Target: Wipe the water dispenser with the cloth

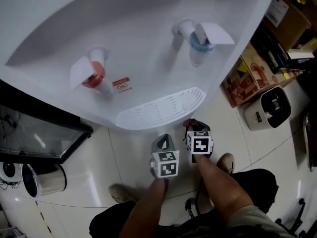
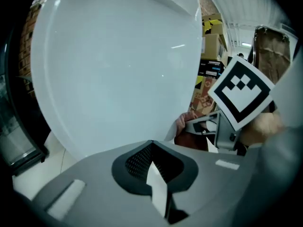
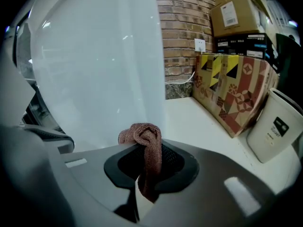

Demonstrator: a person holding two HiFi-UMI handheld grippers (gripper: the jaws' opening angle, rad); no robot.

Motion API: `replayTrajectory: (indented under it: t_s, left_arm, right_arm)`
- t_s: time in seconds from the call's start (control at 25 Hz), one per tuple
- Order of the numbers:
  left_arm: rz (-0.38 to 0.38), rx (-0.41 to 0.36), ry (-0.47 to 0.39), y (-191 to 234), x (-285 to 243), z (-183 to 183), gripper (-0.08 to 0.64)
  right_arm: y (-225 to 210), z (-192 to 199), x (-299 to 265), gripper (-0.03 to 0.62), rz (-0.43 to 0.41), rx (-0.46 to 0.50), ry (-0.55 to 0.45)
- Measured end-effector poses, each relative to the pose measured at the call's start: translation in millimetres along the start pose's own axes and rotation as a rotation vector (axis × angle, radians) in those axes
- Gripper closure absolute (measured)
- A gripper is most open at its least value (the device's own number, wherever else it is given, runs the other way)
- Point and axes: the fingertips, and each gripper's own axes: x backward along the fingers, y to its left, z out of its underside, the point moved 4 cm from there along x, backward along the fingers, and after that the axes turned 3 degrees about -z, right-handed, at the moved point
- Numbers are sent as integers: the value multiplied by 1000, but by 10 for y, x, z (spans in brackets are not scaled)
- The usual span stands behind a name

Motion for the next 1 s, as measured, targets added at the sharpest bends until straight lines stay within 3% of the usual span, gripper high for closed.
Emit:
replayTrajectory:
  t_s: [0.28, 0.68, 0.84, 1.0]
  left_arm:
    - [68, -32, -8, -329, -114, -141, 560]
    - [85, -30, -3, -347, -119, -126, 560]
    - [28, -20, 14, -17, -8, 96, 560]
    - [-100, 37, 37, 595, 188, 315, 560]
  right_arm:
    - [-133, -68, -2, 522, -4, -17, 9]
    - [-292, -10, -12, 523, 47, -25, 38]
    - [-140, 166, 57, 523, 2, 2, 35]
    - [281, 356, 59, 523, -68, 72, 56]
